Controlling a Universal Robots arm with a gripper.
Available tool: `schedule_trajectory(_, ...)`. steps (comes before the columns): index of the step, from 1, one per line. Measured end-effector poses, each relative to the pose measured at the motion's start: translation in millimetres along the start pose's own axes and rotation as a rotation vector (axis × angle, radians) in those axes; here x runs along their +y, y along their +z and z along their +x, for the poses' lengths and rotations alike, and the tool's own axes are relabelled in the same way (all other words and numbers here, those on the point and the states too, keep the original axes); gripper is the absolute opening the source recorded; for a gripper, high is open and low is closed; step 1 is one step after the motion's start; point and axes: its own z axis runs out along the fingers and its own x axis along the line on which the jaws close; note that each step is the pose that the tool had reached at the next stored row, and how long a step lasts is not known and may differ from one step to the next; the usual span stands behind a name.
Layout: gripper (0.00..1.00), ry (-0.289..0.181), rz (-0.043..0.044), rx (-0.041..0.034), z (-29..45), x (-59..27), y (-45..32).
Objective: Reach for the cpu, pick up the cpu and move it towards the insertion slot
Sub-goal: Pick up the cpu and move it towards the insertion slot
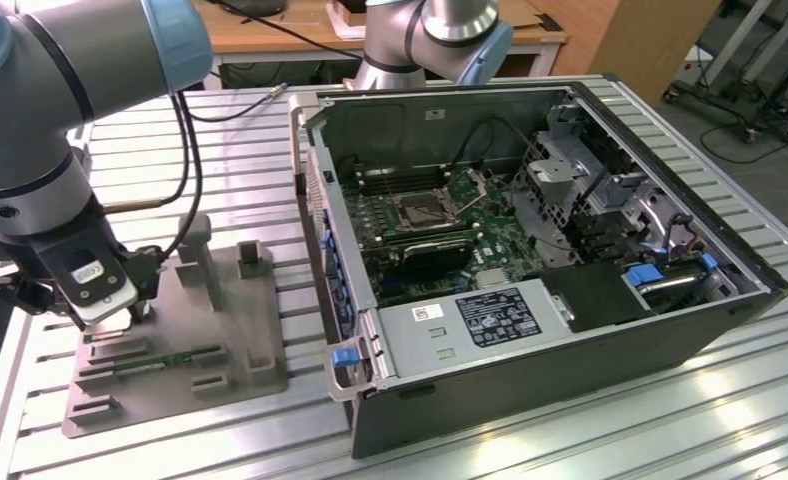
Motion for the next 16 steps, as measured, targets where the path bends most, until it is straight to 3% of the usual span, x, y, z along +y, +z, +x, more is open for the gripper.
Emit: schedule_trajectory(16,0.55,0.0,0.0,0.0001,0.2,0.2,-5.7)
